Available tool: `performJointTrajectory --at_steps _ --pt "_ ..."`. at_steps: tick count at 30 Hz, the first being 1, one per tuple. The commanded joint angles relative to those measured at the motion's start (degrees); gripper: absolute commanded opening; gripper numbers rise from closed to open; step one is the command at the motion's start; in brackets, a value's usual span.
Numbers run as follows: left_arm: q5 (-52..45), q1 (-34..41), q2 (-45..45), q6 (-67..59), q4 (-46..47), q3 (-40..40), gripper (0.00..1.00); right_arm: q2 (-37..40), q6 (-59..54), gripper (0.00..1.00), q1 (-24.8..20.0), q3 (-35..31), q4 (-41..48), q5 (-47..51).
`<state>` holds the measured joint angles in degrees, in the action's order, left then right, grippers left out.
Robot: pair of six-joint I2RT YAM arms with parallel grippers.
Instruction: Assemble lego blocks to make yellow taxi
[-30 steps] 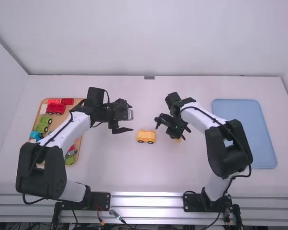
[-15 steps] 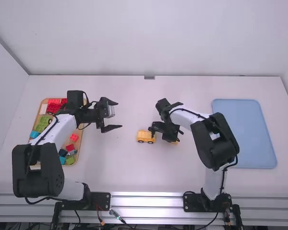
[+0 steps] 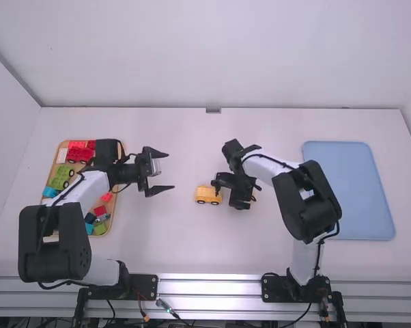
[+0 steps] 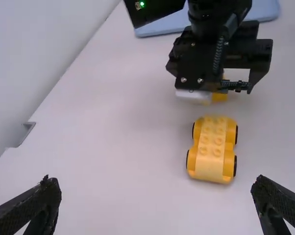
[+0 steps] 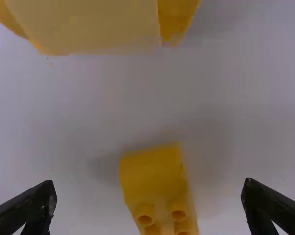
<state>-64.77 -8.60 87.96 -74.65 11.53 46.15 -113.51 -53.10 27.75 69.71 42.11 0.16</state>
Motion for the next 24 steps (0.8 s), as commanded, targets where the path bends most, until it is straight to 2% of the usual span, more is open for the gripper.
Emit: performJointTrajectory --at_steps 1,4,6,10,13,18,19,24 --pt "-2.1 1.5 0.7 -0.8 0.5 -0.5 0.99 0.2 -2.2 0.99 -1.4 2.0 0.3 -5.1" --pt "-2.2 3.9 1.9 -1.1 -0.3 -0.5 0.99 2.3 -5.1 0.98 -3.3 1.6 0.9 -12.0" --pt "-2.2 6.9 3.8 -1.2 -1.9 -0.5 0.99 4.5 -9.4 0.99 -6.4 0.6 1.5 -19.7" --pt "-2.2 10.0 7.5 0.7 -5.2 -0.4 0.99 6.1 -14.6 0.99 -10.8 -1.4 1.0 -27.4" --pt "-2.3 12.2 12.2 2.1 -8.9 -0.4 0.99 7.7 -20.5 0.99 -15.7 -6.3 -3.3 -35.4" --pt "-2.3 13.2 15.8 2.3 -10.5 -0.4 0.99 7.8 -25.3 0.99 -19.5 -11.6 -9.2 -41.4" --pt "-2.4 13.1 17.7 4.0 -12.4 -0.4 0.99 7.8 -27.6 0.99 -20.9 -14.5 -12.5 -44.0" --pt "-5.0 13.2 20.2 4.6 -14.0 -0.4 0.99 7.8 -30.3 0.99 -23.7 -20.6 -21.2 -48.7"
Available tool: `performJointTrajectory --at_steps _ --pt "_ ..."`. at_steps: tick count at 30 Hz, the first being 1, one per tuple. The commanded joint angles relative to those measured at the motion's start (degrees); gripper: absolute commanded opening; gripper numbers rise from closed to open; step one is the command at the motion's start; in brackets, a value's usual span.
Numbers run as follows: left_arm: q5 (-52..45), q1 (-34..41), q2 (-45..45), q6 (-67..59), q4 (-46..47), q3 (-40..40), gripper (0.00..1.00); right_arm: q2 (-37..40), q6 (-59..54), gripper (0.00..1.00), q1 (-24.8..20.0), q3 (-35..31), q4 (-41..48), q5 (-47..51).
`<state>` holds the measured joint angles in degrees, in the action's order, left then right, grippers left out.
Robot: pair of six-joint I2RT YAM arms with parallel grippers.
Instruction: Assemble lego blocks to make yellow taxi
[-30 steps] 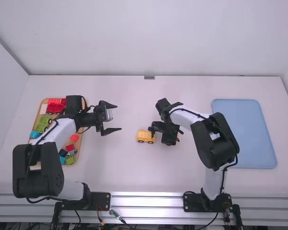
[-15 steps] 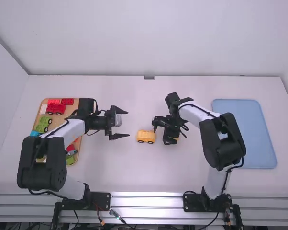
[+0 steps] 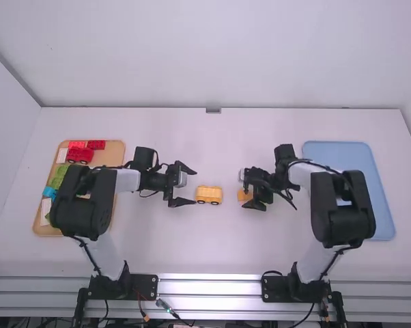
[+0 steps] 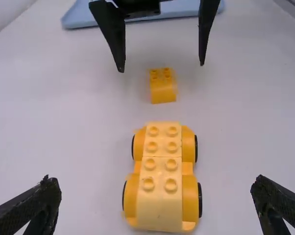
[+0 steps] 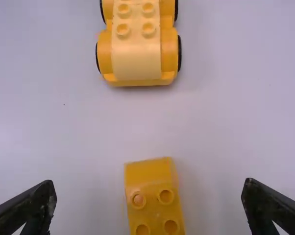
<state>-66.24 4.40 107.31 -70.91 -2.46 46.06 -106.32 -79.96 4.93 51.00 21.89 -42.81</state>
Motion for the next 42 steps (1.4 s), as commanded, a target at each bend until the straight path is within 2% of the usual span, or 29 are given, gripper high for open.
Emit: performJointTrajectory --at_steps 1,9,12,18,23,31,38,39,42 --pt "-3.7 0.2 1.2 0.9 -0.2 -0.3 0.99 0.6 -3.4 0.99 -1.4 -2.9 -2.8 -6.1" --pt "-3.5 0.5 1.7 3.2 -1.2 -0.3 0.99 0.6 -0.9 0.99 -2.3 -9.5 -16.3 -6.9" --pt "-3.5 0.5 1.7 3.3 -1.0 -0.3 0.99 0.6 -0.9 0.99 -2.0 -9.9 -17.4 -6.9" --pt "-3.4 2.1 1.7 3.6 -1.2 -0.4 0.99 -0.2 -0.9 0.99 -3.0 -9.4 -17.2 -6.9" --pt "-3.2 4.1 1.7 3.6 -1.6 -0.4 0.99 -4.2 -0.9 0.99 -5.0 -6.6 -16.0 -8.7" --pt "-3.2 4.6 1.7 3.6 -1.5 -0.3 0.99 -8.0 -9.1 1.0 -8.0 -3.1 -9.2 -14.2" --pt "-3.2 4.4 1.7 3.6 -1.5 -0.3 0.99 -11.1 -8.4 0.9 -7.6 -1.1 -9.5 -14.2" --pt "-3.2 4.7 1.7 3.7 -1.4 -0.3 0.99 -12.2 -8.4 0.86 -7.5 -0.2 -8.9 -14.3" --pt "-3.2 4.5 1.7 3.7 -1.5 -0.3 0.99 -13.3 -8.7 0.82 -7.6 1.1 -6.9 -14.2"
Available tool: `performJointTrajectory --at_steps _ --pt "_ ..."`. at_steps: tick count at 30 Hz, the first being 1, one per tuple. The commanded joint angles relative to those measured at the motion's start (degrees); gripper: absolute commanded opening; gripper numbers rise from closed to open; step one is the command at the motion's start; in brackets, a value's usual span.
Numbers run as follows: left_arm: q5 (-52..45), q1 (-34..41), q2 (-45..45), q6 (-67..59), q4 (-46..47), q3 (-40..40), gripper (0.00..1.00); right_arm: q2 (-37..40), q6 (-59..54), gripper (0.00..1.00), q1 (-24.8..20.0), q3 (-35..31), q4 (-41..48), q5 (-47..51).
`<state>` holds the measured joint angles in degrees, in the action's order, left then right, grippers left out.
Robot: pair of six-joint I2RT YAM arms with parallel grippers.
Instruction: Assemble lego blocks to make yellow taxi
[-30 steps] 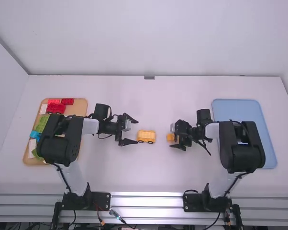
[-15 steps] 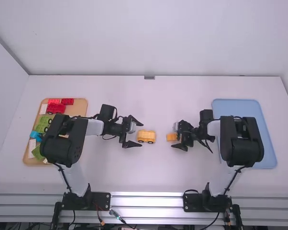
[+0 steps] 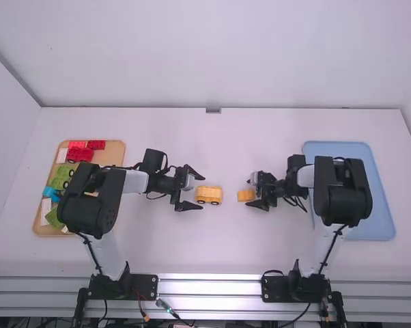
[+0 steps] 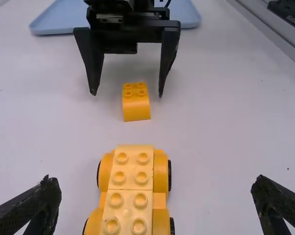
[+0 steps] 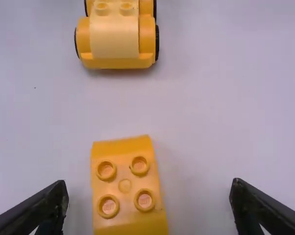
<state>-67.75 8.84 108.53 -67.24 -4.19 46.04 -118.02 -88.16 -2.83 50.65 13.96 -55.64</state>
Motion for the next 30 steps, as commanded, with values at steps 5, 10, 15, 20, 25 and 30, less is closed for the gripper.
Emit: performJointTrajectory --at_steps 5,10,15,20,25,30 --pt "-1.7 -0.2 0.4 0.0 0.3 -0.3 0.97 -1.8 -3.6 0.64 0.2 2.6 4.9 -1.4" --pt "-1.7 -0.2 0.4 -0.1 0.2 -0.3 0.99 -1.8 -3.1 0.55 0.2 2.6 4.5 -1.4" --pt "-1.7 -0.2 0.4 0.0 0.3 -0.3 0.99 -1.8 -3.0 0.42 0.2 2.5 4.5 -1.3" --pt "-1.6 -0.1 0.4 0.0 0.3 -0.3 0.99 -1.8 -3.0 0.35 0.2 2.6 4.6 -1.2" --pt "1.9 0.2 0.4 0.0 0.8 -0.4 0.99 -1.8 -2.9 0.28 0.2 2.6 5.0 -1.0" --pt "2.2 0.1 0.4 0.2 0.7 -0.4 0.99 -1.8 -0.5 0.33 0.3 2.6 4.3 -0.7"
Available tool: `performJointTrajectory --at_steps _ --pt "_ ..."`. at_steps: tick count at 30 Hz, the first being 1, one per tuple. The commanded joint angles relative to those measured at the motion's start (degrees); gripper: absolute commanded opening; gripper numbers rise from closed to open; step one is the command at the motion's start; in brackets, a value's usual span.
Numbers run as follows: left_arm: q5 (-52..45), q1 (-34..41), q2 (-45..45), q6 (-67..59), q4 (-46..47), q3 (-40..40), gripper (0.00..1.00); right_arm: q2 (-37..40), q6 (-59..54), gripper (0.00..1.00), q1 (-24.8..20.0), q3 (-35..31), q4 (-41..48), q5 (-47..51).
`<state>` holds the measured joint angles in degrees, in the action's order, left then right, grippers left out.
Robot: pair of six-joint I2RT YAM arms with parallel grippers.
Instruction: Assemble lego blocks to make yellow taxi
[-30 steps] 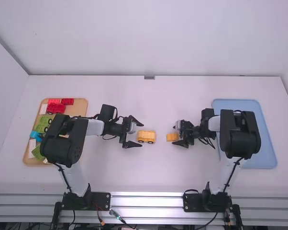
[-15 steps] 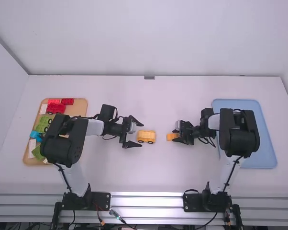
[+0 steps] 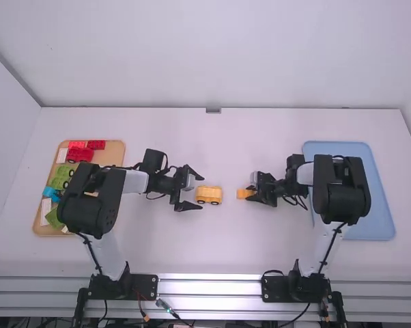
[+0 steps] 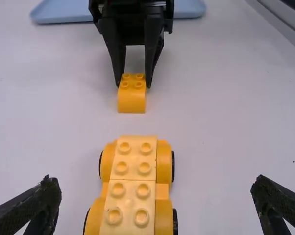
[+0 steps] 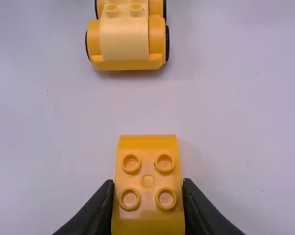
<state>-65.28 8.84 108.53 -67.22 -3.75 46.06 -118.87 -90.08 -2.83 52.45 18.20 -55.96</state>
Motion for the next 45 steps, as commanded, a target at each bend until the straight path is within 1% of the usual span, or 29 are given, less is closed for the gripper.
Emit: performJointTrajectory --at_steps 1,2,5,6,8,9,10,11,14,15,16,18,19,20,21,22,27,32,33,34,35,36,37,38,40,41,44,45 --pt "-0.2 0.3 0.4 0.1 0.3 -0.4 0.99 -0.9 1.6 0.34 0.2 0.9 0.1 0.1" --pt "-0.2 0.2 0.4 0.2 0.3 -0.4 0.99 -0.9 1.5 0.38 0.2 0.9 0.1 0.5" --pt "-0.2 0.3 0.4 0.2 0.3 -0.4 0.99 -0.9 1.5 0.38 0.3 0.9 0.2 0.7" --pt "-0.2 0.2 0.4 0.2 0.3 -0.4 0.99 -0.9 1.5 0.37 0.3 0.9 0.2 0.7" --pt "-0.2 0.3 0.4 0.2 0.3 -0.4 0.99 -0.9 1.6 0.29 0.2 0.9 0.2 0.6" --pt "-0.2 0.3 0.4 0.2 0.3 -0.4 0.99 -0.9 1.6 0.29 0.3 0.9 0.2 0.7" --pt "-0.2 0.1 0.4 0.2 0.3 -0.4 0.99 -0.9 1.6 0.3 0.2 0.9 0.3 0.7" --pt "-0.3 0.2 0.4 0.2 0.3 -0.4 0.99 -0.9 1.6 0.35 0.2 0.9 0.3 0.7" --pt "-0.2 0.1 0.4 0.2 0.3 -0.4 0.99 -0.9 1.6 0.4 0.2 0.9 0.3 0.7" --pt "-0.2 0.3 0.4 0.2 0.3 -0.4 0.99 -0.9 1.6 0.46 0.2 0.9 0.3 0.7" --pt "-0.2 0.3 0.4 0.2 0.3 -0.4 0.99 -0.9 1.6 0.48 0.2 0.9 0.3 0.7" --pt "-0.2 0.2 0.4 0.2 0.3 -0.4 0.99 -0.9 2.2 0.71 0.2 0.9 0.2 0.7" --pt "-0.2 0.3 0.4 0.2 0.3 -0.4 0.99 -0.9 2.5 0.74 0.2 0.9 0.2 0.7" --pt "-0.2 0.3 0.4 0.2 0.3 -0.4 0.99 -0.9 2.5 0.81 0.2 0.9 0.1 0.7" --pt "-0.3 0.1 0.4 0.2 0.3 -0.4 0.99 -0.9 2.4 0.98 0.2 0.9 0.2 0.7" --pt "-0.2 0.1 0.4 0.2 0.3 -0.4 0.99 -0.9 2.4 0.99 0.2 0.9 0.2 0.7" --pt "-0.2 0.3 0.4 0.2 0.3 -0.4 0.99 -0.9 3.3 0.99 0.6 0.9 0.0 0.7" --pt "-0.2 0.1 0.4 0.2 0.3 -0.4 0.99 -0.9 3.3 0.99 2.3 0.9 -0.3 2.5" --pt "-0.2 0.2 0.4 0.2 0.3 -0.4 0.99 -0.9 3.3 0.96 2.7 0.9 -0.5 2.8" --pt "-0.2 0.2 0.4 0.2 0.3 -0.4 0.99 -0.9 3.3 0.92 2.9 0.9 -0.6 3.0" --pt "-0.2 0.3 0.4 0.2 0.3 -0.4 0.99 -0.9 3.3 0.75 3.4 0.9 -1.1 3.6" --pt "-0.3 0.1 0.4 0.2 0.3 -0.4 0.99 -0.9 3.3 0.66 3.6 0.9 -1.2 3.7" --pt "-0.3 0.1 0.4 0.2 0.3 -0.4 0.99 -0.9 3.3 0.59 3.8 0.9 -1.2 3.7" --pt "-0.2 0.3 0.4 0.2 0.3 -0.4 0.99 -0.9 3.3 0.5 4.1 0.9 -1.2 3.7" --pt "-0.2 0.1 0.4 0.2 0.3 -0.4 0.99 -0.9 3.6 0.47 4.0 0.9 -1.4 3.7" --pt "-0.2 0.2 0.4 0.2 0.3 -0.4 0.99 -0.9 5.0 0.44 3.8 0.9 -1.7 3.7" --pt "0.0 0.2 0.4 0.4 0.3 -0.4 0.99 -0.9 7.6 0.46 3.3 0.9 -2.8 3.8" --pt "-0.1 0.3 0.4 0.4 0.3 -0.4 0.99 -0.9 7.8 0.49 3.1 0.9 -2.9 3.7"
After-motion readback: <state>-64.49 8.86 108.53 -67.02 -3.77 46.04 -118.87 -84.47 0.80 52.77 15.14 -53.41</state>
